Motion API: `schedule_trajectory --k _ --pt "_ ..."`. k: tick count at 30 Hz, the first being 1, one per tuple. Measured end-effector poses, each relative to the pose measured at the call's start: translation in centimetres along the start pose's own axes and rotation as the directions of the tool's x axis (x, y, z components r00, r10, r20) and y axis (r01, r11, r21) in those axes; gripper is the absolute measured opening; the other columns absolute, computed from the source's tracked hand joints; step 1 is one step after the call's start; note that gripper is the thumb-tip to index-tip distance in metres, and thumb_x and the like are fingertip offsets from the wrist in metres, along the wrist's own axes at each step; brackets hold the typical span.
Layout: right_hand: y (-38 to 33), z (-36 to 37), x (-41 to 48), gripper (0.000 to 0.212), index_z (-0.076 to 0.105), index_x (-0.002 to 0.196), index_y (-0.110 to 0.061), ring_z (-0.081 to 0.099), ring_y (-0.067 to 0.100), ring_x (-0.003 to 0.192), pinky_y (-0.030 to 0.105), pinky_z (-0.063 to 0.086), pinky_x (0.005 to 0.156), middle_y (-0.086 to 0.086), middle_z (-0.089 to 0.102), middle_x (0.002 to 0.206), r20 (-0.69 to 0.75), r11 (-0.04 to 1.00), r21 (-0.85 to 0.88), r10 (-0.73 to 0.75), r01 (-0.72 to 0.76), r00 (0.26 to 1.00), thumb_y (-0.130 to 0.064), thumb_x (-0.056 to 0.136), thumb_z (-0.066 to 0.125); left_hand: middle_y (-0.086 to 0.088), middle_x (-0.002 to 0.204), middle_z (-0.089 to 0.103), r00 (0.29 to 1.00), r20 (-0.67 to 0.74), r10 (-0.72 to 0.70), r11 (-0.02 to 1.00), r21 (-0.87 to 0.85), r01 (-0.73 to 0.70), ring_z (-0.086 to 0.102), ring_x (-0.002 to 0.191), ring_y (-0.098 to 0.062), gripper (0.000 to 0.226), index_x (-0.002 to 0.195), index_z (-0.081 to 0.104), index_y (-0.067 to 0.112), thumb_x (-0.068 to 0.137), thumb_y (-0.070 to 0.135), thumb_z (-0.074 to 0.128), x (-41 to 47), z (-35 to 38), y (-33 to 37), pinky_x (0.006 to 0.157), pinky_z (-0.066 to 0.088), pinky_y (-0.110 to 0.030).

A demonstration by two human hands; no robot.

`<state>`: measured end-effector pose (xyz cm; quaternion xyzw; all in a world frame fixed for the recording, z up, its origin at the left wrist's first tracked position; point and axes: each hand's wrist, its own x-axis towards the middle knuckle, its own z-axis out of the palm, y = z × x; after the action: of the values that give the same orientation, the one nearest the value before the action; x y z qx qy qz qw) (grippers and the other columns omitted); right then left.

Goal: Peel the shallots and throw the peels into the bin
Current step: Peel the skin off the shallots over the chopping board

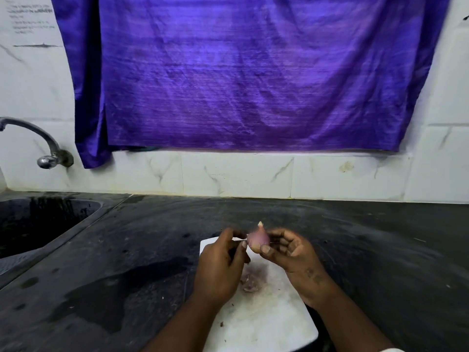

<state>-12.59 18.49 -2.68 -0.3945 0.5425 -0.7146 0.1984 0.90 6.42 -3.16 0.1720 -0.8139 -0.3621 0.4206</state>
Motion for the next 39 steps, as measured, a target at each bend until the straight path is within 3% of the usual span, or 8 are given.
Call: schedule_trajectory --k 4,6,11,16,25,31,35,39 --pt "-0.18 0.09 -0.07 0.033 0.073 0.109 -0.008 0.073 0.035 0.107 0.049 0.056 0.099 0.013 0.079 0.110 0.014 1.000 -0.018 -0.003 0.003 1.000 -0.008 0.077 0.083 0.015 0.084 0.075 0.997 -0.043 0.064 0.998 -0.004 -0.064 0.071 0.079 -0.005 0.006 0.105 0.067 0.034 0.100 0.034 0.063 0.07 -0.13 0.19 0.065 0.055 -0.027" --pt "-0.13 0.14 -0.11 0.031 0.074 0.108 -0.010 0.073 0.035 0.107 0.051 0.056 0.100 0.012 0.079 0.110 0.020 0.999 -0.045 -0.003 0.004 1.000 -0.005 0.079 0.083 0.018 0.099 0.075 0.996 -0.043 0.072 0.996 -0.043 -0.074 0.071 0.094 -0.002 0.018 0.114 0.067 0.032 0.096 0.036 0.069 0.06 -0.16 0.24 0.072 0.058 -0.025" --pt "-0.24 0.23 -0.31 0.031 0.075 0.106 -0.016 0.074 0.032 0.107 0.051 0.056 0.100 0.012 0.078 0.110 0.037 0.999 -0.039 0.009 -0.008 0.999 -0.009 0.077 0.084 0.017 0.114 0.075 0.993 -0.001 0.120 0.986 -0.114 -0.120 0.071 0.105 -0.006 0.023 0.122 0.067 0.028 0.100 0.020 0.064 0.08 0.04 0.10 0.081 0.060 -0.033" --pt "-0.44 0.32 -0.40 0.033 0.075 0.109 -0.014 0.074 0.030 0.107 0.052 0.055 0.101 0.010 0.078 0.111 0.044 0.999 -0.052 0.009 -0.007 0.999 -0.010 0.078 0.085 0.015 0.121 0.073 0.984 -0.040 0.173 0.972 -0.158 -0.177 0.069 0.114 -0.007 0.043 0.138 0.062 0.028 0.102 0.005 0.059 0.05 -0.08 0.52 0.088 0.054 -0.016" --pt "-0.64 0.40 -0.44 0.033 0.072 0.112 -0.007 0.073 0.032 0.109 0.044 0.058 0.097 0.013 0.078 0.111 0.073 1.000 -0.006 0.011 -0.011 0.997 -0.003 0.081 0.080 0.013 0.124 0.071 0.949 -0.098 0.300 0.951 -0.051 -0.306 0.068 0.114 -0.010 0.063 0.141 0.061 0.024 0.094 -0.017 0.054 0.31 0.15 0.31 0.096 0.052 -0.022" --pt "-0.77 0.61 -0.60 0.037 0.070 0.118 -0.006 0.074 0.026 0.109 0.028 0.060 0.086 0.012 0.078 0.115 0.143 0.999 0.026 0.041 -0.045 0.989 0.002 0.083 0.077 0.016 0.110 0.073 0.981 -0.126 0.148 0.972 -0.164 -0.168 0.071 0.104 -0.010 0.060 0.134 0.063 0.027 0.095 -0.016 0.048 0.22 0.40 -0.15 0.087 0.057 -0.026" --pt "-0.43 0.66 -0.56 0.039 0.067 0.122 -0.007 0.071 0.029 0.115 0.032 0.059 0.091 0.012 0.076 0.120 0.154 0.997 0.052 0.053 -0.062 0.987 -0.001 0.084 0.075 0.013 0.106 0.075 0.993 -0.115 0.036 0.947 -0.313 -0.071 0.072 0.099 -0.009 0.041 0.121 0.064 0.025 0.102 -0.008 0.049 0.30 0.54 -0.05 0.081 0.057 -0.024" --pt "-0.23 0.60 -0.50 0.036 0.062 0.131 -0.007 0.071 0.030 0.116 0.037 0.058 0.098 0.012 0.073 0.127 0.141 0.989 0.128 0.056 -0.074 0.988 0.000 0.095 0.063 0.011 0.107 0.075 0.995 -0.087 0.044 0.944 -0.322 -0.070 0.072 0.099 -0.010 0.033 0.118 0.064 0.019 0.102 -0.006 0.051 0.24 0.45 0.27 0.079 0.056 -0.023"
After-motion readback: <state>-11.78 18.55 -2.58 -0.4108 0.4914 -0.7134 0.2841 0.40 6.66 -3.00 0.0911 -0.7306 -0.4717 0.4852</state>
